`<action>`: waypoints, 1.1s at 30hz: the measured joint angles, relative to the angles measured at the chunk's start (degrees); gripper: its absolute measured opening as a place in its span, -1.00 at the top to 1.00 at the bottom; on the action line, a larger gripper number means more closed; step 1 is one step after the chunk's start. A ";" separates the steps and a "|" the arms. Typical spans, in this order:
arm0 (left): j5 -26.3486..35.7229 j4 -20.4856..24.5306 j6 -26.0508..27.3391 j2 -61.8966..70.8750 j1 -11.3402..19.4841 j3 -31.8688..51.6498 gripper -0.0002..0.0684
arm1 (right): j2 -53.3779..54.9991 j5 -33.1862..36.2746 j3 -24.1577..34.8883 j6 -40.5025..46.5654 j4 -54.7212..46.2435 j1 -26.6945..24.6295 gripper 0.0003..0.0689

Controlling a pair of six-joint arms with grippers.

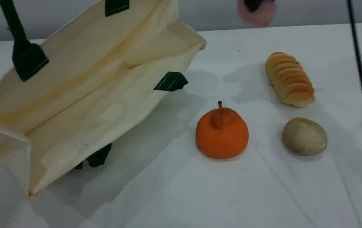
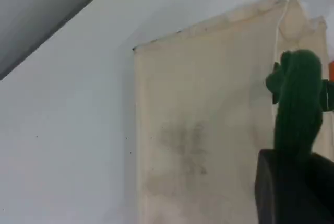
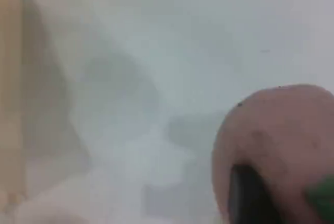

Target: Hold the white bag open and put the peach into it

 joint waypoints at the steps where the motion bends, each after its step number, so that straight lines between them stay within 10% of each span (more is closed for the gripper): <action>1: 0.00 0.00 0.00 0.00 0.00 0.00 0.72 | -1.06 0.92 0.00 1.15 -1.34 0.00 0.24; 15: 0.00 -0.45 0.27 0.00 0.00 0.00 0.72 | -13.02 11.13 1.89 5.64 -2.31 0.00 0.24; 33: 0.05 -1.90 0.33 0.00 0.00 0.00 0.72 | -34.42 1.80 24.25 2.38 7.60 0.00 0.24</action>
